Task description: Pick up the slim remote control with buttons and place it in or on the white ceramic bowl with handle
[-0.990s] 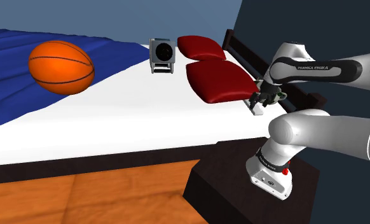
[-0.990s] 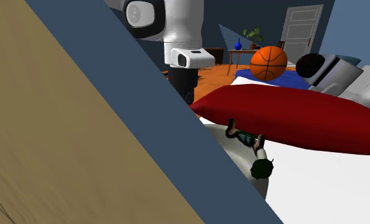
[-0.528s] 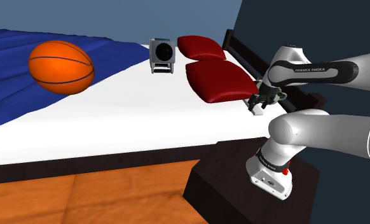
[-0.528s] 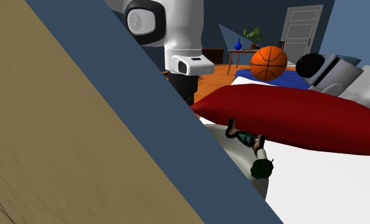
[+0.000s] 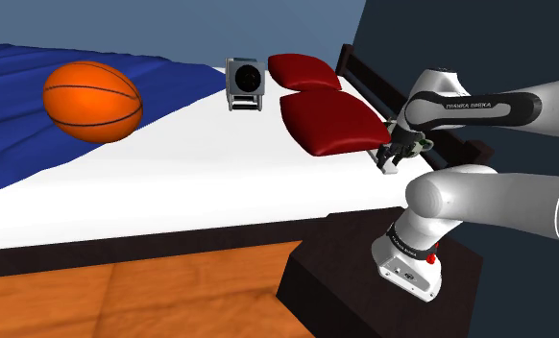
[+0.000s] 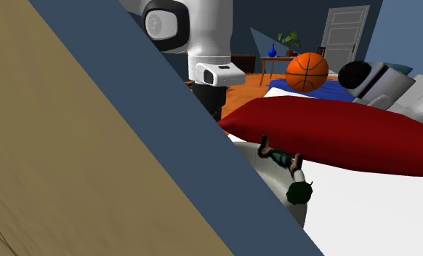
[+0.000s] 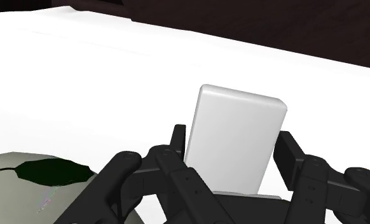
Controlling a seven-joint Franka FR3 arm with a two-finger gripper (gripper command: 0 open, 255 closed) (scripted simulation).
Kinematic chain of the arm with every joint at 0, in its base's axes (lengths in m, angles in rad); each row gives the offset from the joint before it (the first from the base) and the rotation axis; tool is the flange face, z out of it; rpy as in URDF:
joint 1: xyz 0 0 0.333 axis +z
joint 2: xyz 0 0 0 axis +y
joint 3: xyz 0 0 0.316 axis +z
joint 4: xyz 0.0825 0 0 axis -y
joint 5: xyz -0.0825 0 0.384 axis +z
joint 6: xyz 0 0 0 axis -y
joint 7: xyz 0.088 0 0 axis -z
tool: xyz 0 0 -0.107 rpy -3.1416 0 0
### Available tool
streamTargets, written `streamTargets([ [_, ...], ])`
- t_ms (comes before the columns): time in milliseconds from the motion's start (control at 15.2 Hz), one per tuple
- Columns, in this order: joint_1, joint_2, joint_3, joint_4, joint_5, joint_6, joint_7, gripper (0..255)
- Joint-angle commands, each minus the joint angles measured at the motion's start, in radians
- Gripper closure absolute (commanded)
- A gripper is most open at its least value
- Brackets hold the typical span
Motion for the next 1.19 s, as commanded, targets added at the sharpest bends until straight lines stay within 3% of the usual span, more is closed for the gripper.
streamTargets([
  [0,0.000,0.000,0.000,0.000,0.000,0.000,0.000,255],
  [198,0.000,0.001,0.000,0.000,0.000,0.001,0.000,255],
  [1122,0.031,-0.091,0.060,0.150,0.067,-0.237,-0.003,255],
])
